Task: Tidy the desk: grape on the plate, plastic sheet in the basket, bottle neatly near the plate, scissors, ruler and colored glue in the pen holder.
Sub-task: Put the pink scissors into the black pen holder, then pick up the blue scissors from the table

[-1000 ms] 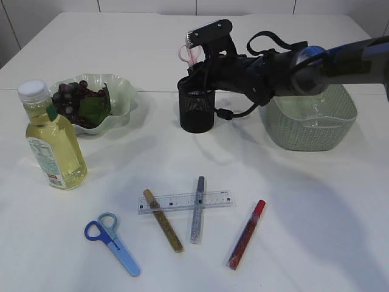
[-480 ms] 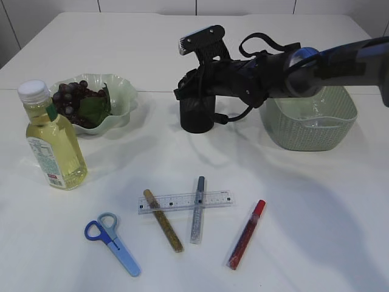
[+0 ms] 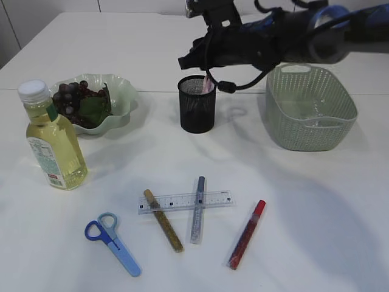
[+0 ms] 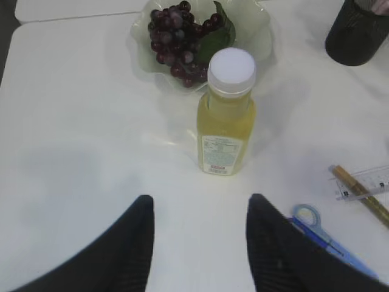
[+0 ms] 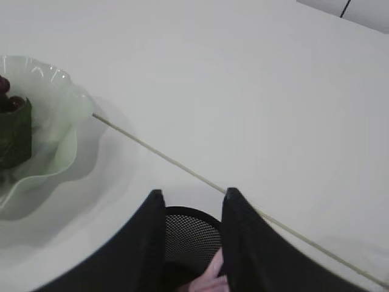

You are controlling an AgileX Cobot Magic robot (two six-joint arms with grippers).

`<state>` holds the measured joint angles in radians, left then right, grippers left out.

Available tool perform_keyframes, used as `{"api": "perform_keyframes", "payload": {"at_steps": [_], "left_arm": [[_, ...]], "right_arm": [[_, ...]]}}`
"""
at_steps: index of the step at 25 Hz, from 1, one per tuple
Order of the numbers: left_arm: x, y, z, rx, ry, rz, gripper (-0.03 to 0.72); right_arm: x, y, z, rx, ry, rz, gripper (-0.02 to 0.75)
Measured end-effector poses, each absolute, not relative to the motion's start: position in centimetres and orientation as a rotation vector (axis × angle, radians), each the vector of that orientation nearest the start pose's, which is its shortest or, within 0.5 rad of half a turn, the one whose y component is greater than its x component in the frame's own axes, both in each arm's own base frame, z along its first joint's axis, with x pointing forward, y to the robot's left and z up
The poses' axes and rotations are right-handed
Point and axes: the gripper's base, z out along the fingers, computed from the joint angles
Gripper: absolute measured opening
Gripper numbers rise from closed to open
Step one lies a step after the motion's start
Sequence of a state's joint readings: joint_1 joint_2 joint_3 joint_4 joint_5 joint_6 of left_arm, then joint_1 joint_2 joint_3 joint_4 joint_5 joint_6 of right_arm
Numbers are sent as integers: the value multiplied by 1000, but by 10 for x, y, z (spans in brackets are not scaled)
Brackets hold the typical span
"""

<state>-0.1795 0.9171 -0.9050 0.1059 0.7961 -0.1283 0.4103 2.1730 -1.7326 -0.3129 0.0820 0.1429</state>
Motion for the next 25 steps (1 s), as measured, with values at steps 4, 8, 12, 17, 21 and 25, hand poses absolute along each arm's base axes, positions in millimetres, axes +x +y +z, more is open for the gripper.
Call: {"api": "perform_keyframes", "payload": {"at_steps": [4,8,12,17,21,25], "left_arm": [[172,-25,350,8,2317,-86,363],[167,-24,344,-102,2404,-108,363],[157,-22,337,-201,2530,-106,363],[148,-23,331,-249,2646,-117,363],[142,-23,328,-264,2716,-114,363],[142,-37,326,-207,2770,-274,362]], "right_arm": [[458,193,265,-474,2043,129,260],[434,181,293,-414,2191,129,260],[408,169,318,-381,2327,121,260],[379,155,334,-377,2519,61,260],[367,149,333,-381,2654,11,260],[361,146,330,-383,2732,-9,260]]}}
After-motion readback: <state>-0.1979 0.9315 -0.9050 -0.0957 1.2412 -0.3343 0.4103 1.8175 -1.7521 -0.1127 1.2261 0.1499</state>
